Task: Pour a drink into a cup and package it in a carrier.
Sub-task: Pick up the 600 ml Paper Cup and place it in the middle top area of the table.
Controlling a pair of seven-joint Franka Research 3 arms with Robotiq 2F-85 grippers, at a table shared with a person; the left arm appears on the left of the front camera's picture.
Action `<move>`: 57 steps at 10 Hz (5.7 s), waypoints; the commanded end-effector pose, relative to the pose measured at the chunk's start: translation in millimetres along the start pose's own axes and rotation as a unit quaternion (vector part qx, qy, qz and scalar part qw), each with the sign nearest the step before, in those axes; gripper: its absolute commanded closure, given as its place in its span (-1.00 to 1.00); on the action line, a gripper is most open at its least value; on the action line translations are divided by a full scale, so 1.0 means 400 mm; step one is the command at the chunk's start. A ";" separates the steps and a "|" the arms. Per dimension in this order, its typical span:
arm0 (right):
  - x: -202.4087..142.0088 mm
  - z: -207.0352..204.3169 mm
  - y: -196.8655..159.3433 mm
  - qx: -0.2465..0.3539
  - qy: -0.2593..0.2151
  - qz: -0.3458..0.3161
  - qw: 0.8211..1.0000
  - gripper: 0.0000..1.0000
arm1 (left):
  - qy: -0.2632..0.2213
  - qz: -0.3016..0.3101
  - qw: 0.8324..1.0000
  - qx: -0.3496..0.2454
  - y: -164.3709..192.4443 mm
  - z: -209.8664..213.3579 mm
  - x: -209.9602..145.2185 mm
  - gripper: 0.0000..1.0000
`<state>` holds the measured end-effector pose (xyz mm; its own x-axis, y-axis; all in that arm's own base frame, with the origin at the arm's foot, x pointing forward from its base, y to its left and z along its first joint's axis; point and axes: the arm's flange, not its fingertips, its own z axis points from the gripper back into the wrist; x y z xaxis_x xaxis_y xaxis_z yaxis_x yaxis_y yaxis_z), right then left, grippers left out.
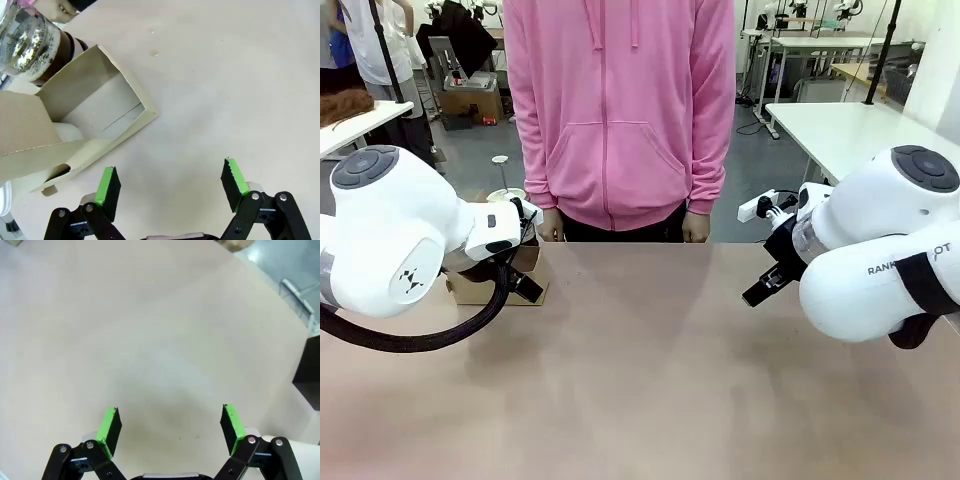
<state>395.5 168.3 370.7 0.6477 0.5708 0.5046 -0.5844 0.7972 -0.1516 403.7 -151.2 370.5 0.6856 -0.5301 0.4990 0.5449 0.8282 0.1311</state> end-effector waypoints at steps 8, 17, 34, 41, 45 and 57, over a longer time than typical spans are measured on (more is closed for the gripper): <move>0.000 0.000 0.000 0.000 0.000 0.000 1.000 -1.00 | 0.000 0.000 1.000 0.000 0.000 0.000 0.000 -1.00; -0.011 0.321 -0.521 0.122 -0.108 -0.004 0.987 -1.00 | 0.000 0.000 1.000 0.000 0.000 0.000 0.000 -1.00; -0.580 0.119 -0.689 0.212 -0.417 0.010 0.884 -1.00 | 0.000 0.000 1.000 0.000 0.000 0.000 0.000 -1.00; -0.630 -0.075 -0.637 0.229 -0.473 -0.007 0.851 -1.00 | 0.000 0.000 1.000 0.000 0.000 0.000 0.000 -1.00; -0.600 -0.131 -0.614 0.210 -0.486 -0.024 0.848 -1.00 | 0.000 0.000 1.000 0.000 0.000 0.000 0.000 -1.00; -0.528 -0.207 -0.576 0.218 -0.469 -0.065 0.854 -0.60 | 0.000 0.000 1.000 0.000 0.000 0.000 0.000 -1.00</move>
<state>429.6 -117.6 227.4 0.1449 -0.0745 0.9866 -0.8118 0.5611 0.1616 403.9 -151.2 370.3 0.6858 -0.5304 0.4983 0.5447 0.8282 0.1319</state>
